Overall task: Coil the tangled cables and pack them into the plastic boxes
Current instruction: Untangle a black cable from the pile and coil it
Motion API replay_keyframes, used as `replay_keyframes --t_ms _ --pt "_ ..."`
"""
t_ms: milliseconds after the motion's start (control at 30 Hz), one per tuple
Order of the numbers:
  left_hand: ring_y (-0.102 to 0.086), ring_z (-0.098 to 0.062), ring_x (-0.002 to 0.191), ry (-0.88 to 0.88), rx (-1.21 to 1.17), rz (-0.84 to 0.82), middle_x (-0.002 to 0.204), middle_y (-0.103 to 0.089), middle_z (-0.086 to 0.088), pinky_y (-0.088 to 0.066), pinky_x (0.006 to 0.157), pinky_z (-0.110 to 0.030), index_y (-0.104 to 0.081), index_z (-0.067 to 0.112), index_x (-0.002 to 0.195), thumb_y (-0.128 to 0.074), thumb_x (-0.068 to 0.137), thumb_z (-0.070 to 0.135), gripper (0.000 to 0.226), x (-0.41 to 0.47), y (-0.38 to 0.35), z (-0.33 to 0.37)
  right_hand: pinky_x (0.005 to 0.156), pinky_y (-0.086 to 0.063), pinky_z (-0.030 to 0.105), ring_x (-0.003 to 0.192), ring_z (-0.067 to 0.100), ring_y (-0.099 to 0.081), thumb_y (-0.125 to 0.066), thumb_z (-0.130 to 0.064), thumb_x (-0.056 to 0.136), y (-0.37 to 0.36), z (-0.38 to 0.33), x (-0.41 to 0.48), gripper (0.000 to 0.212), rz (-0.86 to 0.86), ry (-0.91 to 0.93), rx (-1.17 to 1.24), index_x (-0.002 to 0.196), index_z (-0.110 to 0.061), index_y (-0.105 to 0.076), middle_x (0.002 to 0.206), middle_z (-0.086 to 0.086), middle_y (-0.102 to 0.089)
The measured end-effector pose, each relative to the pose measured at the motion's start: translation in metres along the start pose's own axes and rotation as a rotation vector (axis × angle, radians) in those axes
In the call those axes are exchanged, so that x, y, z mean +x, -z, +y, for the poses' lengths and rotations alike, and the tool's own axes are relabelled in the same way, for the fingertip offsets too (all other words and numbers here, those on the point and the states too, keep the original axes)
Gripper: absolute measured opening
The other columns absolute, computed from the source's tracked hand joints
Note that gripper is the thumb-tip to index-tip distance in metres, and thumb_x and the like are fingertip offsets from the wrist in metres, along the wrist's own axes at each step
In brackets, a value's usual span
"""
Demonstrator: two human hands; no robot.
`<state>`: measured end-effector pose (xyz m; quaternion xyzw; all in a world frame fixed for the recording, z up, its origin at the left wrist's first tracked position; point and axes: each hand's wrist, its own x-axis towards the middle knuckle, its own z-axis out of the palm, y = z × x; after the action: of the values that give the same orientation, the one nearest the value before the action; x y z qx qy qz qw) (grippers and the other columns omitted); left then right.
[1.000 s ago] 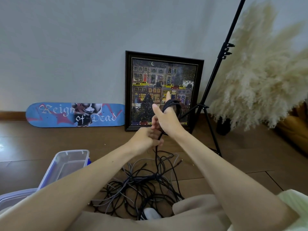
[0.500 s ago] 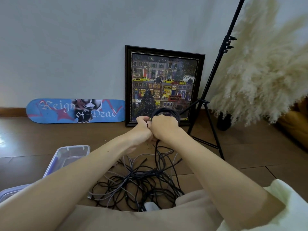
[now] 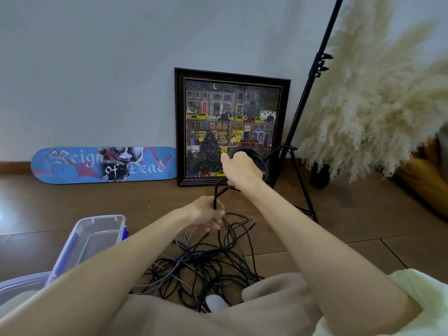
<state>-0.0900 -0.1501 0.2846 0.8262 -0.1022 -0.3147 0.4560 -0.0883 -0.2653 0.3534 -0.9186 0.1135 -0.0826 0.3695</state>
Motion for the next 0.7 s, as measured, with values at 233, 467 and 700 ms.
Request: replay_keyframes --t_ms 233,467,700 --pt "-0.058 -0.012 0.059 -0.26 -0.03 0.693 0.07 -0.062 -0.003 -0.053 0.069 -0.027 -0.064 0.007 0.092 -0.049 0.096 0.012 0.016 0.009 0.03 0.02 0.057 -0.036 0.03 0.046 0.021 -0.046 -0.035 -0.059 0.096 0.003 0.019 0.003 0.057 -0.162 -0.04 -0.04 0.058 -0.017 -0.037 0.048 -0.004 -0.037" --pt "-0.047 -0.017 0.091 -0.816 0.384 1.208 0.1 -0.052 -0.011 -0.028 0.078 -0.013 -0.061 -0.001 0.113 -0.047 0.088 -0.009 0.03 -0.022 0.048 0.058 0.044 -0.027 0.024 0.033 0.015 -0.028 -0.022 -0.079 0.086 -0.002 -0.004 0.0 0.089 -0.316 0.031 0.202 0.08 0.0 -0.062 0.042 0.0 -0.035" --pt "-0.055 -0.029 0.106 -0.566 0.411 0.843 0.11 -0.062 -0.016 -0.038 0.088 -0.029 -0.067 0.006 0.114 -0.047 0.087 -0.01 0.038 -0.024 0.06 0.03 0.037 -0.017 0.019 0.034 0.008 -0.018 -0.019 -0.079 0.085 0.008 0.012 -0.011 0.089 -0.944 -0.085 0.11 0.102 -0.001 -0.058 0.043 -0.005 -0.028"
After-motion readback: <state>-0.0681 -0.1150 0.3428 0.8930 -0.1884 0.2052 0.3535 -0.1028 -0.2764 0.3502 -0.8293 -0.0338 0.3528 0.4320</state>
